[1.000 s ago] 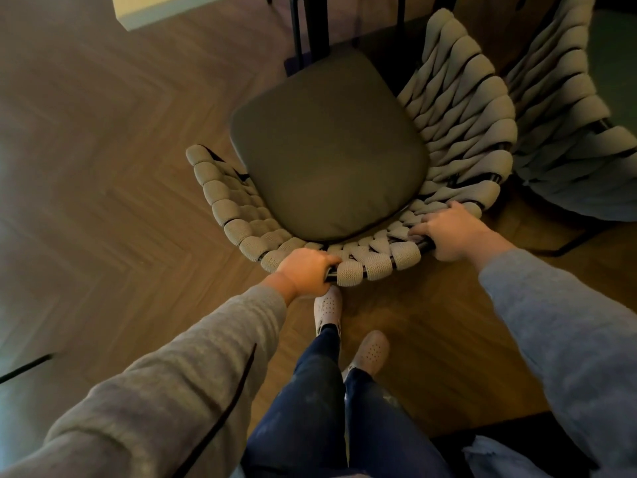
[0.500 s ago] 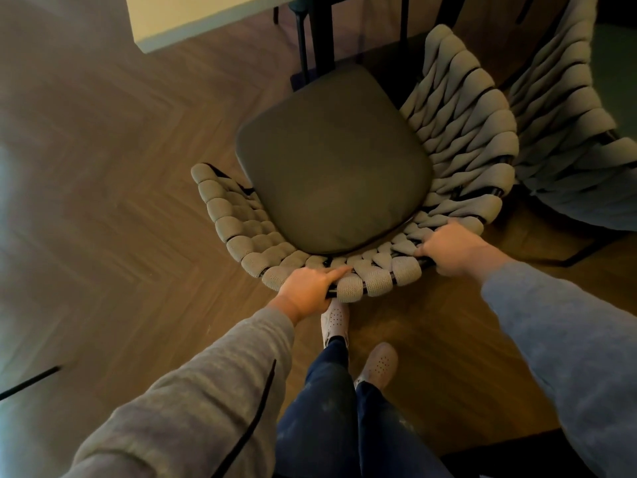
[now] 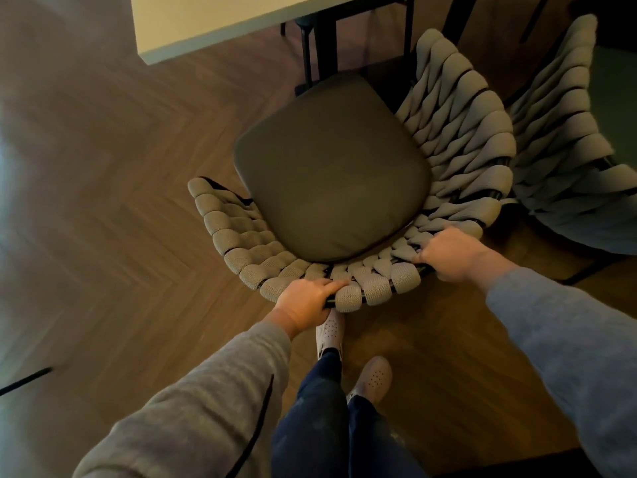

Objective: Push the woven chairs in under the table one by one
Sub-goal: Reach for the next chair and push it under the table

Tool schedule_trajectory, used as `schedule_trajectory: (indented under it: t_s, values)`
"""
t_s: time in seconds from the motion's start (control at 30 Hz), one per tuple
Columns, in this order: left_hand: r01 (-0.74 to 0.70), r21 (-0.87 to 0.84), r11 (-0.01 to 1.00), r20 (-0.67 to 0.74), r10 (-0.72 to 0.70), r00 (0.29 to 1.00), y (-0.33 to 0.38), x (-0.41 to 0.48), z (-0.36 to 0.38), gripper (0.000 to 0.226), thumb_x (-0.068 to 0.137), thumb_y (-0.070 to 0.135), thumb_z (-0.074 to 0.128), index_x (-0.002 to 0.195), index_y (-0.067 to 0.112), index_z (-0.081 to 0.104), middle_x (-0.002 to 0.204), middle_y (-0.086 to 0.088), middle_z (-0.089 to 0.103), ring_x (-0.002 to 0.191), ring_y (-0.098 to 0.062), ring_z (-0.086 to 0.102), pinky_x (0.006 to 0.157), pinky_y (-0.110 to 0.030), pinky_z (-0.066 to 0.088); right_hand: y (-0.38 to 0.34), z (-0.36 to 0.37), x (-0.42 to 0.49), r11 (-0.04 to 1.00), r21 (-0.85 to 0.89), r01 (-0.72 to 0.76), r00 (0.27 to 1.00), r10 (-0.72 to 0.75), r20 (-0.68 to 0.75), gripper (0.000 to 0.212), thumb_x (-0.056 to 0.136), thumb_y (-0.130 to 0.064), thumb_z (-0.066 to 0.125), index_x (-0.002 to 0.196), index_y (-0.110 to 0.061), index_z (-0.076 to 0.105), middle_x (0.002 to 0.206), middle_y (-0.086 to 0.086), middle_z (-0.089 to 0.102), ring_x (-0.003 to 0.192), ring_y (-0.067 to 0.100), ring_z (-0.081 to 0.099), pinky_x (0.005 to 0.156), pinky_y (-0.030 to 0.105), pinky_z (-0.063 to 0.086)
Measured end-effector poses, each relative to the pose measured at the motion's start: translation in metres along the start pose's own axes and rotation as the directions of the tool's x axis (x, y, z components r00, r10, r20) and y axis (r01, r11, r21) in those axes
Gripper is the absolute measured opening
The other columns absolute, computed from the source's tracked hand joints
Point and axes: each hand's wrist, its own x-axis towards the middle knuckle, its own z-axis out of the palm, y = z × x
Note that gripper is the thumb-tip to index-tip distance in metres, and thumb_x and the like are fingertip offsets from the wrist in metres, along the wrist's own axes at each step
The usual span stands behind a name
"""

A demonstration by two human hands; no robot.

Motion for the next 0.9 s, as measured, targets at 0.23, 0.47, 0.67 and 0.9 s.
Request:
schedule_trajectory:
  t_s: [0.23, 0.47, 0.67, 0.9]
  values:
    - [0.007, 0.007, 1.0, -0.032, -0.007, 0.999, -0.002, 0.024, -0.013, 0.055, 0.096, 0.027, 0.051, 0.147, 0.032, 0.032, 0.124, 0.001, 0.06, 0.107, -0.016, 0.059, 0.092, -0.031, 0.05, 0.023, -0.007, 0.013, 0.999, 0.013, -0.044, 0.999, 0.044, -0.016, 0.045, 0.093, -0.018, 0.051, 0.137, -0.029, 0.051, 0.121, 0.002, 0.062, 0.113, 0.022, 0.058, 0.103, 0.042, 0.043]
    - [-0.033, 0.055, 0.998, 0.026, 0.032, 0.999, -0.029, 0.03, -0.038, 0.053, 0.096, 0.022, 0.05, 0.147, 0.03, 0.035, 0.121, -0.001, 0.061, 0.107, -0.019, 0.059, 0.091, -0.03, 0.046, 0.017, -0.008, 0.03, 0.995, 0.082, -0.055, 0.997, 0.06, -0.054, 0.047, 0.094, -0.024, 0.052, 0.14, -0.033, 0.046, 0.121, 0.001, 0.062, 0.109, 0.02, 0.059, 0.095, 0.037, 0.048]
    - [-0.029, 0.085, 0.996, 0.071, 0.023, 0.997, -0.044, 0.057, -0.059, 0.056, 0.093, 0.019, 0.055, 0.145, 0.031, 0.038, 0.118, -0.001, 0.063, 0.106, -0.02, 0.06, 0.09, -0.031, 0.047, 0.03, -0.016, 0.045, 0.973, 0.185, -0.137, 0.982, 0.157, -0.101, 0.052, 0.092, -0.024, 0.053, 0.142, -0.038, 0.042, 0.129, -0.001, 0.059, 0.121, 0.021, 0.053, 0.109, 0.043, 0.034]
    - [-0.034, 0.131, 0.991, 0.1, 0.02, 0.995, -0.068, 0.09, -0.083, 0.058, 0.091, 0.017, 0.057, 0.144, 0.031, 0.04, 0.116, 0.001, 0.065, 0.102, -0.018, 0.063, 0.089, -0.031, 0.049, 0.044, -0.029, 0.065, 0.947, 0.253, -0.2, 0.971, 0.226, -0.08, 0.047, 0.092, -0.023, 0.052, 0.136, -0.037, 0.05, 0.123, 0.0, 0.059, 0.116, 0.022, 0.053, 0.108, 0.045, 0.031]
